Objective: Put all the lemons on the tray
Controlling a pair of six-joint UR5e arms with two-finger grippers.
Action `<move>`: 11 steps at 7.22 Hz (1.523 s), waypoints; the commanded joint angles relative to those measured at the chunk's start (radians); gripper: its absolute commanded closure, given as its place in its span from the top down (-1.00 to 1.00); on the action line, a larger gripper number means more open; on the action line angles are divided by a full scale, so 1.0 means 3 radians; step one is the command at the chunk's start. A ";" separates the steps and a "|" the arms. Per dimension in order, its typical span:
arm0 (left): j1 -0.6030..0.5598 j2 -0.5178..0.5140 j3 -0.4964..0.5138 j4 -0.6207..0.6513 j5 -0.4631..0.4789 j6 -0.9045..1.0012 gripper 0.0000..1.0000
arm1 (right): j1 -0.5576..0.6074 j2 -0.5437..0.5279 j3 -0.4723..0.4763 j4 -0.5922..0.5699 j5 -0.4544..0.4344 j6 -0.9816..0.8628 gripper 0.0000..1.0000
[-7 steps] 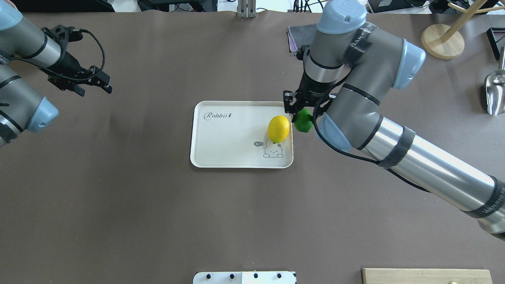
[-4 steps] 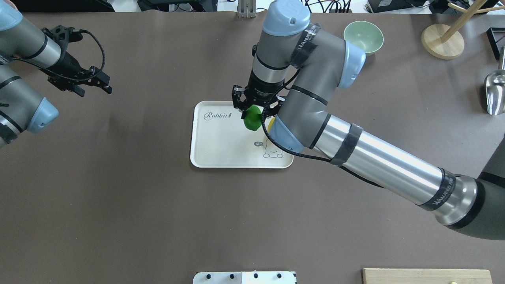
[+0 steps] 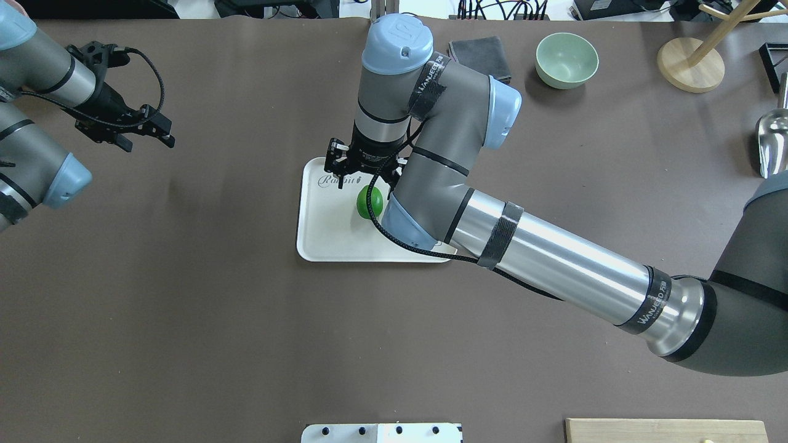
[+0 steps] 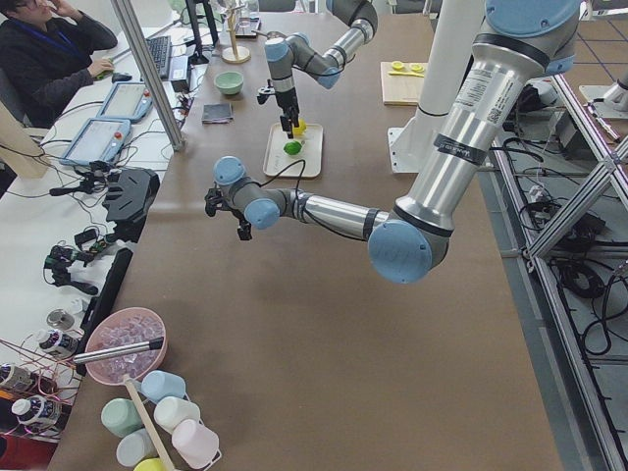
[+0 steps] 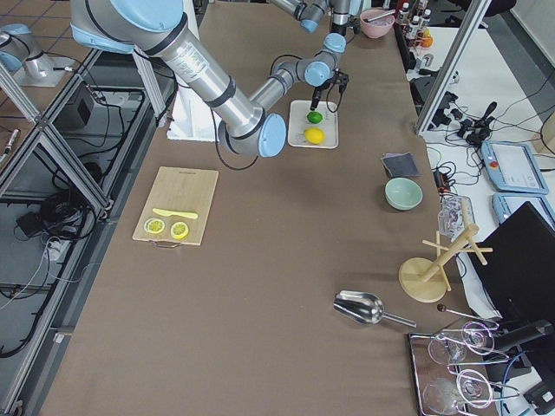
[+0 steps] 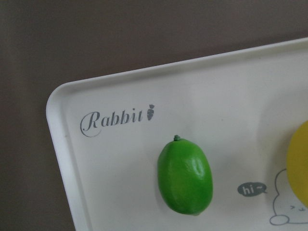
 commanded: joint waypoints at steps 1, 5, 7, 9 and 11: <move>0.0002 -0.0002 0.0025 -0.0010 0.0000 0.0004 0.96 | 0.0028 0.0000 0.0001 -0.0001 0.0016 0.0008 1.00; -0.0018 0.0023 0.0015 0.0015 -0.0010 0.0014 0.96 | 0.0472 -0.0244 0.0103 -0.0007 0.0261 -0.0322 1.00; -0.0227 0.0105 0.0025 0.0020 -0.0020 0.0030 0.93 | 0.0722 -0.1075 0.0694 -0.0017 0.0232 -0.0934 1.00; -0.0417 0.0156 0.0070 0.0020 -0.0031 0.0116 0.93 | 0.1090 -0.1817 0.1038 0.0009 0.0216 -0.1656 1.00; -0.0728 0.0197 0.0107 0.0589 -0.0021 0.1333 0.94 | 0.1570 -0.2268 0.1115 0.0004 0.0302 -0.2508 1.00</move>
